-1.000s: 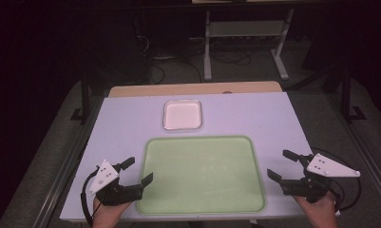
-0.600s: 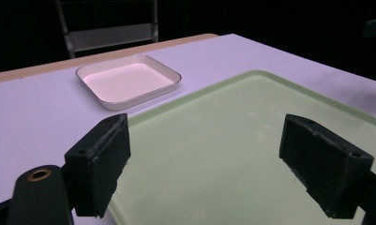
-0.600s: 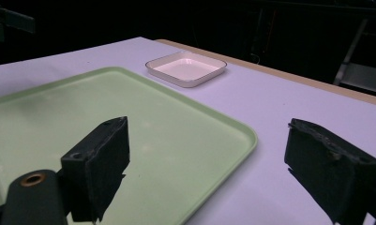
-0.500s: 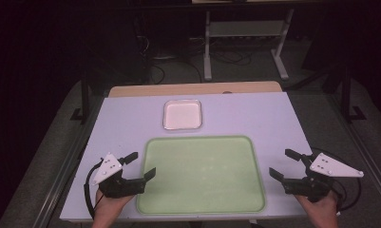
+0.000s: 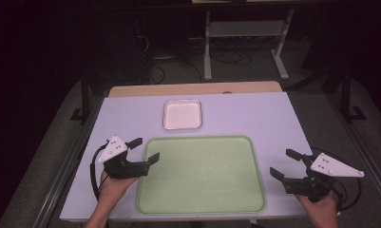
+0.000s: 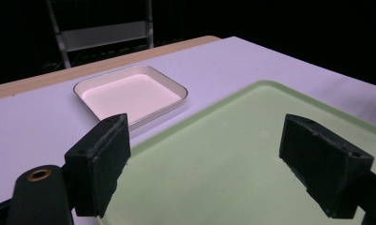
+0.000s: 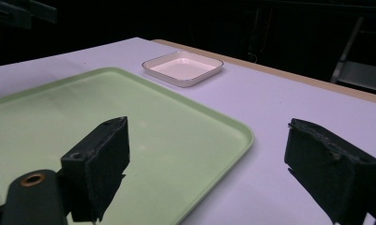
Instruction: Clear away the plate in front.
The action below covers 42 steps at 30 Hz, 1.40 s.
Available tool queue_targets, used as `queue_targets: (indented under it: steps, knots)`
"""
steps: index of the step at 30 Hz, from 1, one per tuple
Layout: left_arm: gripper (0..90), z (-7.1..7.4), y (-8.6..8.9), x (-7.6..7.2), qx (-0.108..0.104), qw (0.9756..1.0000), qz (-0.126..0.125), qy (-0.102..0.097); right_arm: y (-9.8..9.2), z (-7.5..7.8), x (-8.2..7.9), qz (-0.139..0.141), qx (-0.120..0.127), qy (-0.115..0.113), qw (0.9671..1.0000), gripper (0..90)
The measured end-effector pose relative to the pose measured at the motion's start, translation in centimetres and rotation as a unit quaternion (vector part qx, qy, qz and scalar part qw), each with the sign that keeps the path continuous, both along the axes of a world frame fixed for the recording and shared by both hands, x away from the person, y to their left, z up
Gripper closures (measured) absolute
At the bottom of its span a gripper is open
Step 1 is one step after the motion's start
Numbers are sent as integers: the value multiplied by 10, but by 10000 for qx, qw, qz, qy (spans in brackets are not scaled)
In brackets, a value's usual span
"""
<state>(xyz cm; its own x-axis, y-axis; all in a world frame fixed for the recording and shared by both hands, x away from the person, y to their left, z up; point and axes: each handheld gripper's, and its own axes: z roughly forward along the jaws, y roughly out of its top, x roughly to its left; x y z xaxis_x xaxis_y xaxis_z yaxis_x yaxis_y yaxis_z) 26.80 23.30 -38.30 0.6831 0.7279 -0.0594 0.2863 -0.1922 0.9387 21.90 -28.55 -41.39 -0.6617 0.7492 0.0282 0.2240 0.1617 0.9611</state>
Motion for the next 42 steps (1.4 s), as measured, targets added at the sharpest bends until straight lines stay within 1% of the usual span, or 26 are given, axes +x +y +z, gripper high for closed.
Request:
queue_targets:
  steps: [3,8,9,10,13,16,17,19,21,23,24,25,26,27,29,31,32,33,34,35,36,37,38,39,40,42]
  knots:
    - [161,0,-2,4,17,10000,-14,18,0,0,0,3,-12,10,10000,135]
    - [165,2,-7,19,30,10000,-30,76,1,-1,1,23,-32,26,10000,135]
    - [165,2,-7,19,30,10000,-30,76,1,-1,0,19,-40,20,10000,135]
    - [165,3,-8,25,70,9999,-18,113,1,0,0,21,-39,17,10000,135]
    - [165,4,-10,30,107,9999,-10,121,1,0,0,25,-27,12,10000,135]
    - [165,6,-14,39,167,9998,-15,91,0,0,0,32,-14,6,10000,135]
    - [165,6,-14,39,167,9998,-15,91,0,0,0,32,-15,-4,10000,135]
    - [165,7,-17,47,158,9998,-34,85,0,0,0,24,-15,-8,10000,135]
    - [165,8,-18,50,171,9998,-32,93,0,0,0,22,-20,-7,10000,135]
    - [165,9,-21,56,186,9998,-32,118,-1,0,0,10,-16,6,10000,135]
    - [165,10,-22,62,204,9997,-26,134,-1,0,0,7,-12,6,10000,134]
    - [165,10,-22,62,204,9997,-26,134,-2,0,1,3,-11,1,10000,135]
    - [166,11,-24,68,173,9998,-8,136,-2,0,1,1,-13,-2,10000,134]
    - [167,11,-24,68,173,9998,-8,136,-2,0,1,1,-13,-2,10000,134]
    - [167,12,-25,74,175,9997,11,147,-3,0,1,-2,-10,4,10000,135]
    - [169,14,-28,81,227,9996,28,141,-2,0,1,-7,-11,3,10000,135]
    - [171,15,-31,87,263,9995,15,150,-2,0,1,-5,-4,5,10000,135]
    - [171,15,-31,87,263,9995,15,150,-2,1,1,-5,-3,7,10000,135]
    - [171,16,-34,94,291,9994,31,166,-2,1,1,-4,-5,0,10000,135]
    - [172,16,-34,94,291,9994,31,166,-2,1,1,-4,-5,0,10000,135]
    - [176,17,-35,102,274,9994,40,186,-2,1,1,-2,-8,4,10000,135]
    - [176,17,-35,102,274,9994,40,186,-2,1,1,-2,-8,4,10000,135]
    - [176,18,-37,109,283,9993,85,218,-2,1,1,-1,-11,4,10000,135]
    - [178,18,-37,109,283,9993,85,218,-2,1,1,-1,-11,4,10000,135]
    - [182,19,-39,115,288,9993,109,211,-2,1,1,-3,-15,-3,10000,135]
    - [183,20,-40,118,295,9993,119,220,-3,1,1,-7,-24,-9,10000,134]
